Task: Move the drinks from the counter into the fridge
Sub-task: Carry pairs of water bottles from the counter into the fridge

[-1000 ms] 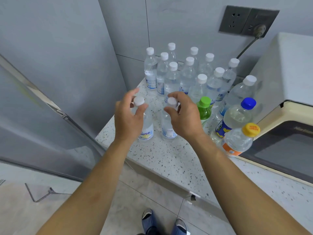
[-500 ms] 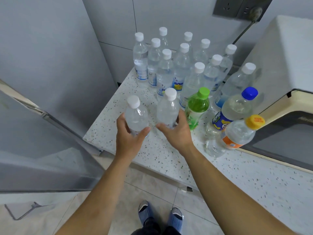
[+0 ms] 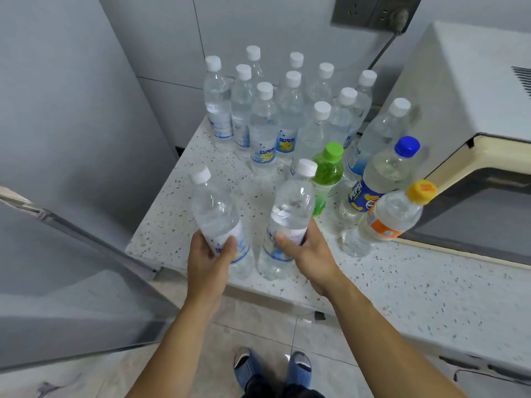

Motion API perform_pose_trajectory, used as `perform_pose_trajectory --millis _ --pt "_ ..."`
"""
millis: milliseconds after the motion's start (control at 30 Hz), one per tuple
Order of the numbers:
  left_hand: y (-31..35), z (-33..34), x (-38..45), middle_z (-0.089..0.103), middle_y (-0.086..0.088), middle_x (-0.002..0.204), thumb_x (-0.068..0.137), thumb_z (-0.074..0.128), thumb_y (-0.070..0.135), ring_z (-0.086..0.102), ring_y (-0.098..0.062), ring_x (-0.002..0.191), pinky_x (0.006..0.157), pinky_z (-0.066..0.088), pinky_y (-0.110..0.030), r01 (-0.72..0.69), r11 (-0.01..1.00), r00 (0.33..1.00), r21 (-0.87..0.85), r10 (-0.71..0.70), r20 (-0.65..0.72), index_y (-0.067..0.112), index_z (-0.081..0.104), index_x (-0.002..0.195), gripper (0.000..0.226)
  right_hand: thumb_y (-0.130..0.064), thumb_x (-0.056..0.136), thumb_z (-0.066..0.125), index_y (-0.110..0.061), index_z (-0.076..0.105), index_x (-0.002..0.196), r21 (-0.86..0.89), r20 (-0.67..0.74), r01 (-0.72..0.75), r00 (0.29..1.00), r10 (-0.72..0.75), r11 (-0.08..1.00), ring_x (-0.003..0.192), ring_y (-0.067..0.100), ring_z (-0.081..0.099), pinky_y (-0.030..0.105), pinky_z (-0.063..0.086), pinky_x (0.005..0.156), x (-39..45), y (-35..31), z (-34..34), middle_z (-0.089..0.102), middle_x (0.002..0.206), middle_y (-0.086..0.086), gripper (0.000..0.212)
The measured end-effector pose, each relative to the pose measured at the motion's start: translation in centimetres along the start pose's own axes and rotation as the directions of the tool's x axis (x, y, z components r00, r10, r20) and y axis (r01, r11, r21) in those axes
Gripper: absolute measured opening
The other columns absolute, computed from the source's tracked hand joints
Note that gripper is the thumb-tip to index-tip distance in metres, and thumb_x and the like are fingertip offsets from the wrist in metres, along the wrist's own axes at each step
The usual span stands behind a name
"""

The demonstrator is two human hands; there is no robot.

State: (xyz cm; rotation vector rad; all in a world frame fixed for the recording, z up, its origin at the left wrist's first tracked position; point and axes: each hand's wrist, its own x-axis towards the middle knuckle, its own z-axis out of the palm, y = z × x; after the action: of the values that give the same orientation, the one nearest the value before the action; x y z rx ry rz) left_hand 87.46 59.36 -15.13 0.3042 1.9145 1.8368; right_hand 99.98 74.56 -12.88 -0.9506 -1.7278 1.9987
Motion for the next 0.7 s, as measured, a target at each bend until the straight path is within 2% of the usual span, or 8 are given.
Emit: perform_pose_trajectory --millis 67,167,267,367,467,533,567,700 --pt "-0.5 -0.8 -1.1 0.072 0.003 0.113 0.068 0.079 0.06 0.07 -0.017 0.103 0.073 0.058 -0.024 0.07 0.992 0.996 -0.108 -0.064 0.066 0.036 0.064 0.113 0.054 -0.029 0.088 0.071 -0.021 0.049 0.138 0.092 0.064 -0.052 0.997 0.046 0.994 0.116 0.021 0.066 0.035 0.055 0.095 -1.4 0.6 -0.8 0.068 0.126 0.002 0.055" --pt "-0.5 -1.6 -2.7 0.07 -0.011 0.12 0.07 0.079 0.061 0.068 -0.03 0.111 0.084 0.057 -0.04 0.176 0.96 0.977 -0.217 -0.144 0.157 0.021 0.063 0.125 0.07 -0.036 0.087 0.067 -0.015 0.048 0.14 0.246 0.138 -0.127 0.986 0.095 0.961 0.117 0.031 0.065 0.043 0.055 0.096 -2.9 1.1 -1.4 0.067 0.128 0.011 0.06" --pt "0.2 -1.5 -4.3 0.068 -0.017 0.122 0.077 0.071 0.05 0.068 -0.031 0.109 0.081 0.058 -0.038 0.264 0.903 0.957 -0.338 -0.202 0.209 0.009 0.058 0.133 0.071 -0.045 0.077 0.069 -0.01 0.051 0.138 0.357 0.178 -0.217 0.971 0.161 0.908 0.113 0.035 0.066 0.045 0.057 0.09 -4.2 0.5 -1.7 0.067 0.126 0.017 0.073" --pt "1.0 -0.7 -6.6 0.068 -0.019 0.121 0.088 0.056 0.049 0.069 -0.032 0.105 0.078 0.058 -0.039 0.342 0.843 0.935 -0.416 -0.261 0.239 0.007 0.058 0.134 0.063 -0.052 0.071 0.07 -0.007 0.058 0.132 0.416 0.257 -0.317 0.94 0.224 0.853 0.102 0.032 0.071 0.04 0.06 0.078 -5.6 -0.2 -2.3 0.071 0.118 0.018 0.077" --pt "1.4 0.1 -9.6 0.064 -0.023 0.127 0.085 0.055 0.056 0.063 -0.038 0.114 0.092 0.052 -0.049 0.346 0.824 0.938 -0.448 -0.295 0.18 0.007 0.057 0.135 0.071 -0.052 0.073 0.069 -0.008 0.074 0.115 0.475 0.339 -0.364 0.916 0.215 0.801 0.101 0.034 0.071 0.042 0.059 0.081 -7.2 -0.4 -3.4 0.071 0.114 0.02 0.061" --pt "1.4 0.7 -11.9 0.063 -0.026 0.126 0.081 0.055 0.063 0.061 -0.041 0.115 0.099 0.047 -0.055 0.32 0.828 0.947 -0.461 -0.285 0.146 0.006 0.058 0.135 0.079 -0.053 0.074 0.07 -0.008 0.077 0.109 0.485 0.411 -0.393 0.891 0.193 0.781 0.1 0.036 0.071 0.045 0.058 0.083 -8.4 -0.4 -4.2 0.073 0.108 0.02 0.058" --pt "1.2 0.9 -13.1 0.064 -0.027 0.123 0.08 0.054 0.065 0.062 -0.042 0.113 0.098 0.048 -0.057 0.312 0.825 0.95 -0.471 -0.283 0.134 0.006 0.061 0.131 0.079 -0.055 0.072 0.073 -0.007 0.077 0.108 0.483 0.443 -0.41 0.877 0.188 0.774 0.099 0.036 0.071 0.046 0.058 0.084 -9.0 -0.2 -4.5 0.073 0.105 0.02 0.06" --pt "-0.1 0.6 -18.1 0.074 -0.022 0.097 0.081 0.047 0.061 0.073 -0.035 0.082 0.068 0.06 -0.047 0.352 0.765 0.932 -0.54 -0.341 0.124 0.01 0.08 0.097 0.063 -0.07 0.047 0.085 -0.008 0.079 0.101 0.377 0.467 -0.429 0.853 0.232 0.82 0.092 0.033 0.07 0.049 0.055 0.092 -11.4 1.5 -4.8 0.073 0.099 0.018 0.083"
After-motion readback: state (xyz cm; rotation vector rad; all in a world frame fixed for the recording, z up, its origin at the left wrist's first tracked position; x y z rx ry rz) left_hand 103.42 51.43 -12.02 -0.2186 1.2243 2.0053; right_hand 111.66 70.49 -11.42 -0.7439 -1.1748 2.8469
